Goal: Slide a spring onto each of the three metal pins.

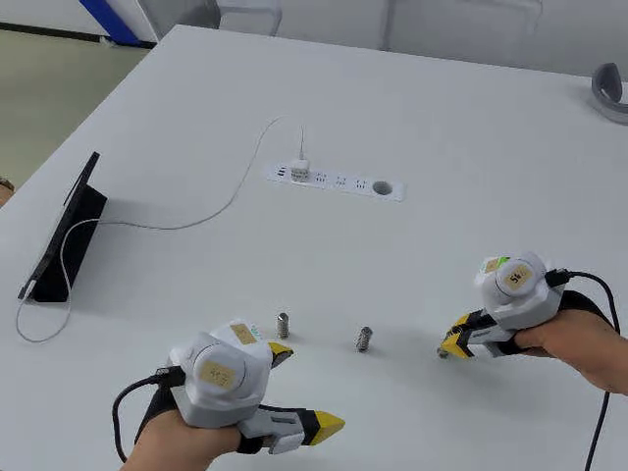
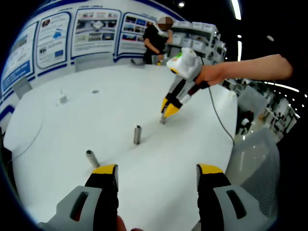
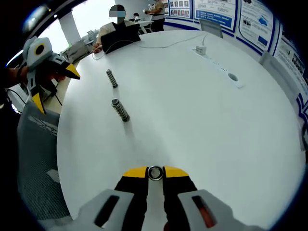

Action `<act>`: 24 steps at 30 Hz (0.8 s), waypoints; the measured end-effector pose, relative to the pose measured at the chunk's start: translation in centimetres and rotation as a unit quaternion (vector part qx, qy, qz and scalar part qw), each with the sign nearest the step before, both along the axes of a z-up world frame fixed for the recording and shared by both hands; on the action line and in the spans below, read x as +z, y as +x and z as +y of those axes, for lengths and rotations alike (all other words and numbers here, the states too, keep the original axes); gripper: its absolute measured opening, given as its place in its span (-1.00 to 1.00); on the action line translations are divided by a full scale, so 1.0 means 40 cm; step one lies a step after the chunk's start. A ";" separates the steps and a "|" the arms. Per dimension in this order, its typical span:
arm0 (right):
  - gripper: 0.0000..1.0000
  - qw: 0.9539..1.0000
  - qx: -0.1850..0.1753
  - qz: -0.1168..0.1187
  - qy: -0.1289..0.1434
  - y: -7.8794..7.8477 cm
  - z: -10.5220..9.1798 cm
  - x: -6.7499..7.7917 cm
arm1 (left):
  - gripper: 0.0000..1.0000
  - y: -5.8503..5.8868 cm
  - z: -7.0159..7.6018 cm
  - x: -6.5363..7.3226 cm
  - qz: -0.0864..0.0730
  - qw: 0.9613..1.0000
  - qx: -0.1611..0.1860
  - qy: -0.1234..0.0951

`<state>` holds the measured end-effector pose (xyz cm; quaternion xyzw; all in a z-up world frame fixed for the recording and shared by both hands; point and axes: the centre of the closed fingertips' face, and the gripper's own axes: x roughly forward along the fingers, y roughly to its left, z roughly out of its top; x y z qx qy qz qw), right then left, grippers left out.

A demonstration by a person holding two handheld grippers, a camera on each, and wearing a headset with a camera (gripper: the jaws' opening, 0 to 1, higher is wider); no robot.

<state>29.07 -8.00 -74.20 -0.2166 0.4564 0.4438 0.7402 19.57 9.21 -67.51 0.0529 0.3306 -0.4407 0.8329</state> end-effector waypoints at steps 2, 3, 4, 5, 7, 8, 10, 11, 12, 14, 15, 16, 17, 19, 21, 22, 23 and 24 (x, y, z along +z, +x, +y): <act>-0.74 1.000 0.000 0.001 0.000 0.000 0.000 -0.007 | 0.34 -0.002 -0.001 -0.001 0.001 1.000 0.000 -0.001; -0.74 1.000 -0.001 0.001 -0.001 0.001 0.000 -0.010 | 0.34 -0.002 -0.001 -0.001 0.001 1.000 0.000 -0.001; -0.74 1.000 -0.001 0.001 -0.001 0.000 0.000 -0.011 | 0.34 -0.003 0.000 -0.002 0.001 1.000 0.001 0.000; -0.74 1.000 -0.002 0.002 -0.001 -0.001 0.001 -0.015 | 0.34 -0.004 0.000 -0.002 0.002 1.000 0.001 -0.001; -0.74 1.000 -0.002 0.001 -0.002 0.000 0.000 -0.021 | 0.34 -0.005 0.000 -0.003 0.002 1.000 0.001 0.000; -0.74 1.000 -0.002 0.002 -0.003 -0.002 0.000 -0.022 | 0.34 -0.005 0.001 -0.004 0.002 1.000 0.001 0.000; -0.74 1.000 -0.001 0.003 -0.004 -0.003 -0.001 -0.027 | 0.34 -0.005 0.003 -0.005 0.003 1.000 0.002 0.000; -0.74 1.000 -0.002 0.003 -0.004 -0.003 -0.002 -0.030 | 0.34 -0.005 0.003 -0.005 0.003 1.000 0.002 0.000; -0.74 1.000 -0.002 0.004 -0.005 -0.003 -0.002 -0.032 | 0.34 -0.005 0.004 -0.005 0.003 1.000 0.003 0.000; -0.74 1.000 -0.003 0.004 -0.005 -0.005 -0.002 -0.034 | 0.34 -0.005 0.006 -0.005 0.003 1.000 0.004 0.000; -0.74 1.000 -0.005 0.004 -0.003 -0.005 -0.001 -0.033 | 0.34 -0.005 0.007 -0.005 0.004 1.000 0.004 0.000; -0.73 1.000 -0.007 0.005 -0.002 -0.005 0.000 -0.032 | 0.34 -0.004 0.007 -0.005 0.004 1.000 0.005 0.000; -0.73 1.000 -0.009 0.005 -0.002 -0.005 0.000 -0.032 | 0.34 -0.005 0.007 -0.004 0.004 1.000 0.005 0.000; -0.71 1.000 -0.008 0.004 -0.002 -0.007 0.000 -0.030 | 0.34 -0.005 0.007 -0.004 0.004 1.000 0.005 0.000; -0.64 1.000 -0.008 0.004 -0.003 -0.010 -0.003 -0.029 | 0.34 -0.004 0.007 -0.004 0.003 1.000 0.005 0.000; -0.62 1.000 -0.008 0.002 -0.001 -0.014 -0.004 -0.024 | 0.34 -0.004 0.007 -0.004 0.003 1.000 0.005 0.000; -0.60 1.000 -0.009 0.001 0.000 -0.016 -0.005 -0.022 | 0.34 -0.004 0.007 -0.003 0.003 1.000 0.006 -0.001; -0.56 1.000 -0.011 0.000 0.001 -0.016 -0.009 -0.022 | 0.34 -0.004 0.006 -0.002 0.003 1.000 0.006 -0.001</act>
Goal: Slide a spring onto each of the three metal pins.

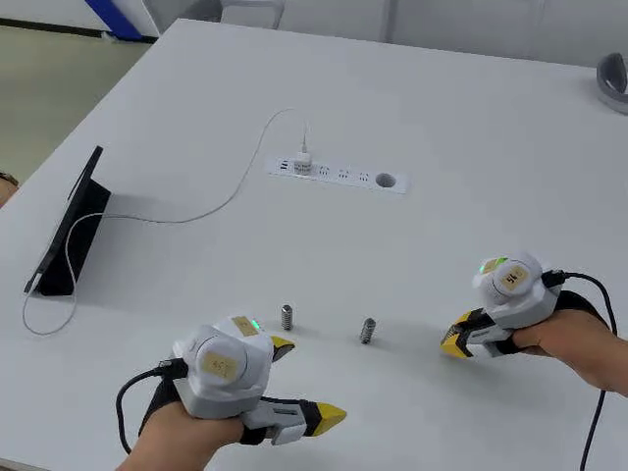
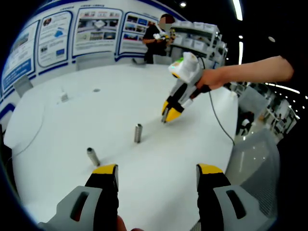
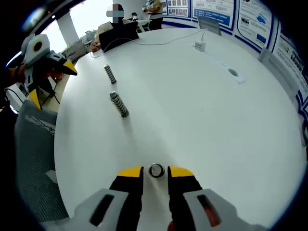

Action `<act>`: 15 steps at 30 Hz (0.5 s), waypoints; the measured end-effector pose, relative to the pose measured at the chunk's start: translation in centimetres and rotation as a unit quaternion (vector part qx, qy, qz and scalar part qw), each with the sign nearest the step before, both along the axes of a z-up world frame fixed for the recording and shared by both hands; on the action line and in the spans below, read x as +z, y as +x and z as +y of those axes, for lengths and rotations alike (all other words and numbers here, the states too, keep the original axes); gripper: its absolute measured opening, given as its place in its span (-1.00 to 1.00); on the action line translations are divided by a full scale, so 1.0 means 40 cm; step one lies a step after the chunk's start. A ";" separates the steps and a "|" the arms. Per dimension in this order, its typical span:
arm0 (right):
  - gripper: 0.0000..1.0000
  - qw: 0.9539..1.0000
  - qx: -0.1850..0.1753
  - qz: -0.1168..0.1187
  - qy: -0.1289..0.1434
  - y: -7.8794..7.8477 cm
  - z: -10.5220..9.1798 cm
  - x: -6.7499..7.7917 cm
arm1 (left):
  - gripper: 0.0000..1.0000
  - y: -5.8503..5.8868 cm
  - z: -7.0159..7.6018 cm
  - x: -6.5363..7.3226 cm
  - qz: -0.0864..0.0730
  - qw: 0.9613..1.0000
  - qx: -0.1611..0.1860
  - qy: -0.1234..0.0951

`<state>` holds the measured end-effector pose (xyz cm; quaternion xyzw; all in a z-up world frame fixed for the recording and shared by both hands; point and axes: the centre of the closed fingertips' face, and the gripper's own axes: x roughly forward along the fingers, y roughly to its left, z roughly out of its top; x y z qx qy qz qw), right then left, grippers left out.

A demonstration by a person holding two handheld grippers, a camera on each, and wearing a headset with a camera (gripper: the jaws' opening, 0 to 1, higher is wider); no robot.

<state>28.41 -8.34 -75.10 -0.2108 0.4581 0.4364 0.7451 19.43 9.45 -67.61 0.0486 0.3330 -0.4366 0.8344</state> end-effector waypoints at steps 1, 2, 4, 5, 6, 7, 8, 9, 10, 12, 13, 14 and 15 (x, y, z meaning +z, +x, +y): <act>-0.53 1.000 -0.005 -0.001 0.003 -0.001 -0.004 0.001 | 0.34 0.000 0.000 0.000 0.000 1.000 0.000 0.000; -0.51 1.000 -0.009 -0.003 0.006 -0.003 -0.006 0.003 | 0.34 0.001 0.000 -0.001 0.000 1.000 0.000 0.000; -0.48 1.000 -0.017 -0.005 0.012 -0.008 -0.013 0.006 | 0.34 0.001 0.002 -0.002 0.000 1.000 0.001 0.000; -0.45 1.000 -0.021 -0.006 0.014 -0.010 -0.015 0.007 | 0.34 0.001 0.003 -0.002 0.000 1.000 0.001 0.000; -0.44 0.999 -0.029 -0.006 0.017 -0.015 -0.019 0.009 | 0.34 0.001 0.005 -0.003 0.001 1.000 0.002 0.000; -0.42 0.999 -0.033 -0.007 0.019 -0.018 -0.022 0.010 | 0.34 0.001 0.007 -0.004 0.002 1.000 0.003 -0.001; -0.41 0.999 -0.038 -0.009 0.023 -0.020 -0.027 0.010 | 0.34 0.001 0.009 -0.004 0.002 1.000 0.005 -0.002; -0.40 0.999 -0.043 -0.010 0.024 -0.022 -0.030 0.010 | 0.34 0.001 0.010 -0.005 0.002 1.000 0.005 -0.002; -0.39 0.998 -0.049 -0.010 0.027 -0.026 -0.032 0.012 | 0.34 0.001 0.011 -0.005 0.003 1.000 0.006 -0.002; -0.38 0.997 -0.064 -0.012 0.032 -0.027 -0.040 0.011 | 0.33 0.000 0.014 -0.005 0.003 1.000 0.007 -0.002; -0.37 0.997 -0.071 -0.014 0.035 -0.027 -0.043 0.011 | 0.33 -0.001 0.015 -0.006 0.004 1.000 0.007 -0.002; -0.35 0.996 -0.083 -0.016 0.040 -0.029 -0.046 0.014 | 0.33 -0.002 0.016 -0.008 0.005 1.000 0.008 -0.003; -0.34 0.995 -0.092 -0.017 0.046 -0.029 -0.047 0.016 | 0.33 -0.003 0.017 -0.009 0.005 1.000 0.008 -0.003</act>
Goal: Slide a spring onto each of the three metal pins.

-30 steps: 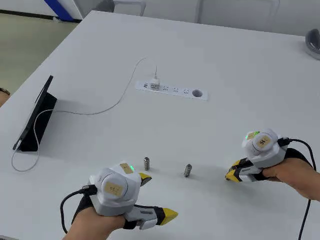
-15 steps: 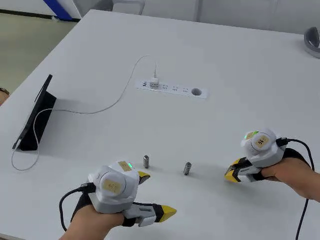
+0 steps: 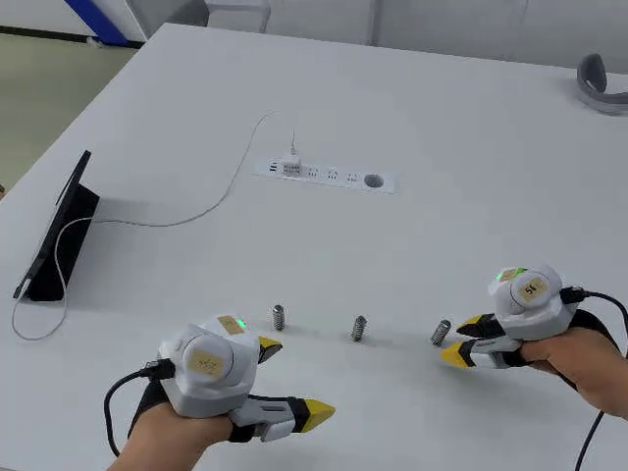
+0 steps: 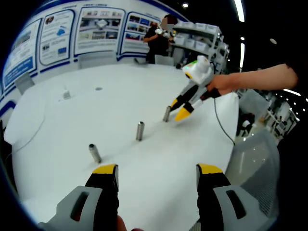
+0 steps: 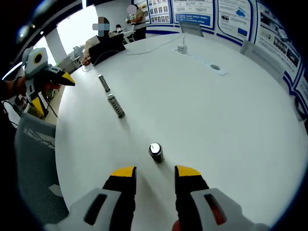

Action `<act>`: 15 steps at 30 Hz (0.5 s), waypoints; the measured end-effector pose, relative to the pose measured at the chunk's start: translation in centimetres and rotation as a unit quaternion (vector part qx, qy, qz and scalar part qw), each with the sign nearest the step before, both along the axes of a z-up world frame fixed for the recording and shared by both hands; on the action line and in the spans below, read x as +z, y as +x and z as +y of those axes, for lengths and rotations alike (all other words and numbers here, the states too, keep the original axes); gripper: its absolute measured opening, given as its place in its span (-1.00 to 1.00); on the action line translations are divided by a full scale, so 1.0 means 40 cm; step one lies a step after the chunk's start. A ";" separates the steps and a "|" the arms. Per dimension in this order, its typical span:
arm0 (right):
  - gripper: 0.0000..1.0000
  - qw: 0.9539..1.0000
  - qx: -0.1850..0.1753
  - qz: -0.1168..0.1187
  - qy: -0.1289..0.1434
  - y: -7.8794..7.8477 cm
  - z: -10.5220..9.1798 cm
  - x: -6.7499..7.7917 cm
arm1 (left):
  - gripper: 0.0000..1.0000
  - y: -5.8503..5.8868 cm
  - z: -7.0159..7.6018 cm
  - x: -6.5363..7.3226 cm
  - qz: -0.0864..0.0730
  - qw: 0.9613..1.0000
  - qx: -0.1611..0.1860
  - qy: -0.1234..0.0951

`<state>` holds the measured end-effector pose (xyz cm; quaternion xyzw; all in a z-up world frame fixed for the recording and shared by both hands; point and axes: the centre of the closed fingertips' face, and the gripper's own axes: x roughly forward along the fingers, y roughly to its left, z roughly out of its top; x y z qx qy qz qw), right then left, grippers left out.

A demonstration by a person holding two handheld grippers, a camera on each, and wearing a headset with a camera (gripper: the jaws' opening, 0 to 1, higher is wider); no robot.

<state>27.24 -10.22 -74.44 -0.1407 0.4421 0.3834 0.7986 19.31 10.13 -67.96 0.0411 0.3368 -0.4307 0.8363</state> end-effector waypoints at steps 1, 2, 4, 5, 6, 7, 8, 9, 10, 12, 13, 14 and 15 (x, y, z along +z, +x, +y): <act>-0.32 1.000 -0.012 0.000 0.011 -0.001 0.000 0.003 | 0.33 -0.002 0.002 -0.002 0.002 1.000 0.001 -0.001; -0.31 1.000 -0.019 0.001 0.019 -0.002 0.000 0.005 | 0.33 -0.003 0.003 -0.003 0.003 1.000 0.002 -0.001; -0.29 0.999 -0.030 -0.003 0.027 -0.001 -0.004 0.010 | 0.33 -0.005 0.005 -0.004 0.004 1.000 0.004 -0.002; -0.29 0.999 -0.034 -0.004 0.029 -0.002 -0.006 0.010 | 0.33 -0.006 0.006 -0.005 0.004 1.000 0.005 -0.002; -0.28 0.999 -0.039 -0.006 0.032 -0.002 -0.008 0.011 | 0.33 -0.006 0.008 -0.007 0.005 1.000 0.007 -0.002; -0.26 0.998 -0.043 -0.008 0.035 -0.002 -0.008 0.011 | 0.33 -0.006 0.010 -0.009 0.006 1.000 0.009 -0.002; -0.24 0.998 -0.054 -0.010 0.042 -0.002 -0.009 0.012 | 0.33 -0.005 0.013 -0.012 0.008 1.000 0.012 -0.003; -0.22 0.997 -0.060 -0.010 0.048 -0.003 -0.008 0.013 | 0.33 -0.004 0.015 -0.013 0.009 1.000 0.014 -0.004; -0.21 0.996 -0.069 -0.010 0.056 -0.004 -0.007 0.015 | 0.33 -0.002 0.018 -0.012 0.009 1.000 0.018 -0.005; -0.17 0.994 -0.082 -0.011 0.071 -0.010 -0.005 0.020 | 0.34 0.003 0.023 -0.010 0.010 1.000 0.027 -0.010; -0.16 0.993 -0.086 -0.009 0.077 -0.016 -0.005 0.017 | 0.34 0.006 0.027 -0.009 0.011 0.999 0.031 -0.011; -0.16 0.993 -0.087 -0.006 0.079 -0.021 -0.004 0.014 | 0.34 0.007 0.029 -0.008 0.010 0.999 0.034 -0.011; -0.15 0.993 -0.089 -0.007 0.080 -0.026 -0.004 0.014 | 0.34 0.009 0.032 -0.008 0.009 0.999 0.037 -0.011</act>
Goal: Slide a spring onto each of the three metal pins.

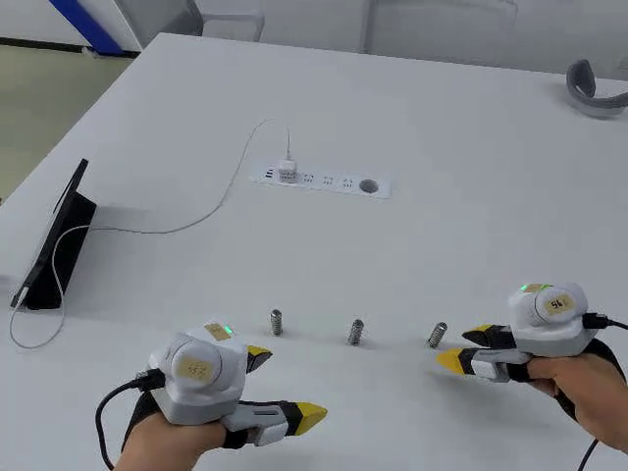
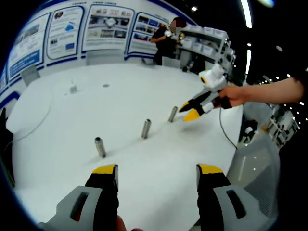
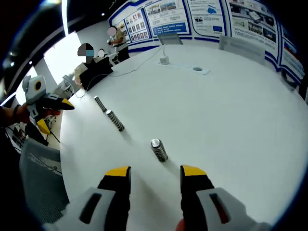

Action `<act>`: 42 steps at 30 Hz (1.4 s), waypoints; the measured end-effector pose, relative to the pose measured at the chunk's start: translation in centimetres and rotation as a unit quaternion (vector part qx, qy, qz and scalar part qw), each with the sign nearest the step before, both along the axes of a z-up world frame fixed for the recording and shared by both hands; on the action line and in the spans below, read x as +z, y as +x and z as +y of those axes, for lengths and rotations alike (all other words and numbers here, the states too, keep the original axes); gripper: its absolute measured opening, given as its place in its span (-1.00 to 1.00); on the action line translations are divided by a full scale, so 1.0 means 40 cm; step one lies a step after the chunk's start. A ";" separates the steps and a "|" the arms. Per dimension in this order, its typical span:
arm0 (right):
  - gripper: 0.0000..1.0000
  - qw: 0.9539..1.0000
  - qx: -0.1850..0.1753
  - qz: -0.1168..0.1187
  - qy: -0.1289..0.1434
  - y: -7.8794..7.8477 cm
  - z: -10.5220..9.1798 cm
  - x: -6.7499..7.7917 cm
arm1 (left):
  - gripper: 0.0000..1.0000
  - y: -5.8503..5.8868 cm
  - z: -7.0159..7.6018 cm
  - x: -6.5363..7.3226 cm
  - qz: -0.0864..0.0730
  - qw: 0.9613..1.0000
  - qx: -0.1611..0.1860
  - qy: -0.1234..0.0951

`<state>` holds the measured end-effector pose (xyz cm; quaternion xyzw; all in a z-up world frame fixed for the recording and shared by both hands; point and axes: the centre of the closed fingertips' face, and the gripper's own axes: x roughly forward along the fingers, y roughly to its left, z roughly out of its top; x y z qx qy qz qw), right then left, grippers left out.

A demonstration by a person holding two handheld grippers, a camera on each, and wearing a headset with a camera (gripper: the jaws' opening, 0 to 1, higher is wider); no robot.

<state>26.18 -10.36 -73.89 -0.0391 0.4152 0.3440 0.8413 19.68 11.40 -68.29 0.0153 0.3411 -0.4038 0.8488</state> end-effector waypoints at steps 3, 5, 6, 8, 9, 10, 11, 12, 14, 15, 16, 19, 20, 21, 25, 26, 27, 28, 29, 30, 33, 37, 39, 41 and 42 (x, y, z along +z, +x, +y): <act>-0.07 1.000 -0.009 -0.005 0.006 -0.017 0.003 -0.002 | 0.35 0.007 0.013 -0.002 0.000 1.000 0.010 0.001; -0.01 1.000 -0.017 -0.009 0.013 -0.024 0.007 0.003 | 0.36 0.009 0.019 -0.004 0.001 1.000 0.013 0.001; 0.01 0.999 -0.022 -0.014 0.018 -0.030 0.011 0.007 | 0.36 0.012 0.024 -0.005 0.001 1.000 0.017 0.002; 0.04 0.999 -0.031 -0.019 0.026 -0.040 0.018 0.013 | 0.36 0.015 0.031 -0.007 0.001 1.000 0.021 0.003; 0.05 0.999 -0.033 -0.020 0.029 -0.044 0.020 0.015 | 0.36 0.016 0.033 -0.007 0.002 1.000 0.022 0.002; 0.07 0.999 -0.035 -0.020 0.031 -0.049 0.022 0.016 | 0.37 0.017 0.035 -0.007 0.002 1.000 0.024 0.001; 0.10 0.999 -0.037 -0.020 0.033 -0.056 0.024 0.015 | 0.37 0.019 0.037 -0.008 0.001 1.000 0.024 0.002; 0.12 0.999 -0.037 -0.019 0.033 -0.062 0.028 0.016 | 0.37 0.020 0.038 -0.009 0.001 1.000 0.024 0.002; 0.17 0.999 -0.036 -0.017 0.035 -0.074 0.034 0.014 | 0.38 0.022 0.039 -0.008 0.000 1.000 0.024 0.003; 0.19 0.999 -0.036 -0.017 0.035 -0.079 0.035 0.014 | 0.38 0.023 0.040 -0.008 0.000 1.000 0.024 0.003; 0.20 0.999 -0.036 -0.018 0.035 -0.082 0.036 0.012 | 0.38 0.025 0.041 -0.009 -0.001 1.000 0.023 0.003; 0.24 0.999 -0.033 -0.021 0.031 -0.095 0.041 0.016 | 0.39 0.030 0.045 -0.006 -0.002 1.000 0.022 0.005; 0.27 0.999 -0.031 -0.021 0.029 -0.099 0.042 0.016 | 0.40 0.032 0.046 -0.005 -0.003 1.000 0.022 0.005; 0.29 0.999 -0.032 -0.022 0.028 -0.103 0.045 0.018 | 0.40 0.035 0.048 -0.006 -0.003 1.000 0.022 0.005; 0.37 0.998 -0.036 -0.027 0.033 -0.113 0.055 0.030 | 0.42 0.041 0.054 -0.004 -0.005 1.000 0.021 0.006; 0.38 0.998 -0.038 -0.028 0.035 -0.116 0.060 0.033 | 0.42 0.043 0.057 -0.003 -0.006 1.000 0.022 0.006; 0.40 0.998 -0.039 -0.029 0.037 -0.118 0.064 0.036 | 0.43 0.043 0.059 -0.002 -0.006 1.000 0.022 0.006; 0.42 0.998 -0.040 -0.030 0.040 -0.122 0.071 0.039 | 0.43 0.044 0.063 -0.002 -0.006 1.000 0.023 0.006; 0.44 0.998 -0.040 -0.031 0.041 -0.124 0.075 0.041 | 0.43 0.045 0.066 -0.003 -0.006 1.000 0.023 0.006; 0.45 0.998 -0.040 -0.031 0.041 -0.127 0.079 0.043 | 0.44 0.045 0.069 -0.004 -0.005 1.000 0.023 0.007; 0.51 0.998 -0.037 -0.033 0.047 -0.136 0.095 0.052 | 0.46 0.045 0.078 -0.007 -0.004 1.000 0.022 0.009; 0.55 0.997 -0.040 -0.038 0.050 -0.141 0.108 0.063 | 0.49 0.050 0.093 -0.004 -0.005 1.000 0.026 0.006; 0.58 0.997 -0.044 -0.039 0.054 -0.143 0.113 0.068 | 0.50 0.051 0.101 -0.005 -0.005 1.000 0.027 0.007; 0.59 0.997 -0.045 -0.041 0.057 -0.147 0.120 0.074 | 0.51 0.053 0.108 -0.005 -0.004 1.000 0.029 0.007; 0.60 0.996 -0.045 -0.041 0.058 -0.150 0.124 0.077 | 0.52 0.053 0.110 -0.005 -0.004 1.000 0.030 0.007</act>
